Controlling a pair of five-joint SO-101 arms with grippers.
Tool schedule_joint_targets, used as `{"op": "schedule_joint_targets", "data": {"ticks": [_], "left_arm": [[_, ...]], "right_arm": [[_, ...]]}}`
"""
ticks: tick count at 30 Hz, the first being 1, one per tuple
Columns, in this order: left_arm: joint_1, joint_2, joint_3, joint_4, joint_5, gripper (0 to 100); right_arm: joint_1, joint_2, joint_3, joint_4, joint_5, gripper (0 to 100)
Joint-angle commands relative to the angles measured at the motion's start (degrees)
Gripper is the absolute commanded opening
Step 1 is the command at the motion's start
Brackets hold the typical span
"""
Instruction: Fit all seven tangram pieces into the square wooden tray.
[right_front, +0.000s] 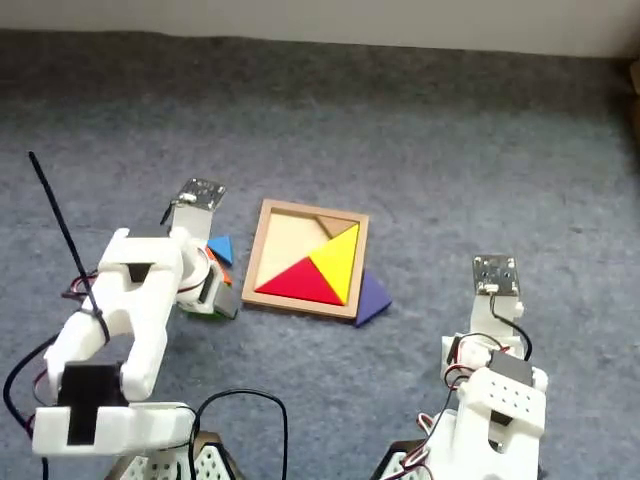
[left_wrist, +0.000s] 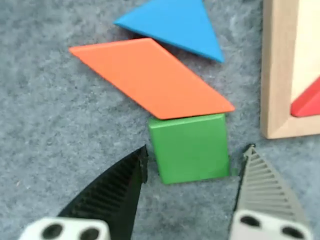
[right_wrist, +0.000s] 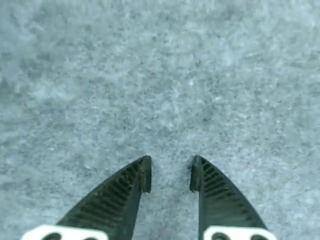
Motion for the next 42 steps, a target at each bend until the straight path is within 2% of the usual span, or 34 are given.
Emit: {"op": "schedule_joint_targets", "data": {"ticks": [1, 4, 10, 16, 21, 28, 30, 33, 35, 40, 42], "left_arm": [[0.92, 1.19, -3.82, -0.18, 0.26, 22], [1.71, 1.1, -3.74, -0.18, 0.18, 16], [2.07, -0.4, -4.18, 1.49, 0.18, 15], [5.67, -12.7, -4.0, 7.21, 0.09, 15], [9.45, -19.03, -4.62, 7.12, 0.18, 15], [12.0, -12.53, -12.79, 6.86, 0.18, 16], [11.65, -9.89, -15.25, 9.32, 0.09, 16], [11.56, -6.99, -17.71, 14.51, 0.09, 24], [11.21, -6.37, -17.8, 16.26, 0.18, 29], [6.46, -5.67, -15.87, 15.56, -0.35, 29], [5.49, -5.67, -12.88, 12.92, -3.08, 28]], "right_arm": [[1.54, 0.13, 0.13, -1.01, -0.18, 13.4], [2.68, 0.13, 0.13, -1.01, -0.18, 13.4], [3.38, 0.13, 0.13, -1.01, -0.18, 13.4], [3.38, 0.13, 0.13, -1.01, -0.18, 13.4], [3.38, 0.13, 0.13, -1.01, -0.18, 13.4], [3.38, 0.13, 0.13, -1.01, -0.18, 13.4], [3.38, 0.13, 0.13, -1.01, -0.18, 13.4], [3.38, 0.13, 0.13, -1.01, -0.18, 13.4], [3.38, 0.13, 0.13, -1.01, -0.18, 13.4], [3.38, 0.13, 0.13, -1.01, -0.18, 13.4], [3.38, 0.13, 0.13, -1.01, -0.18, 13.4]]}}
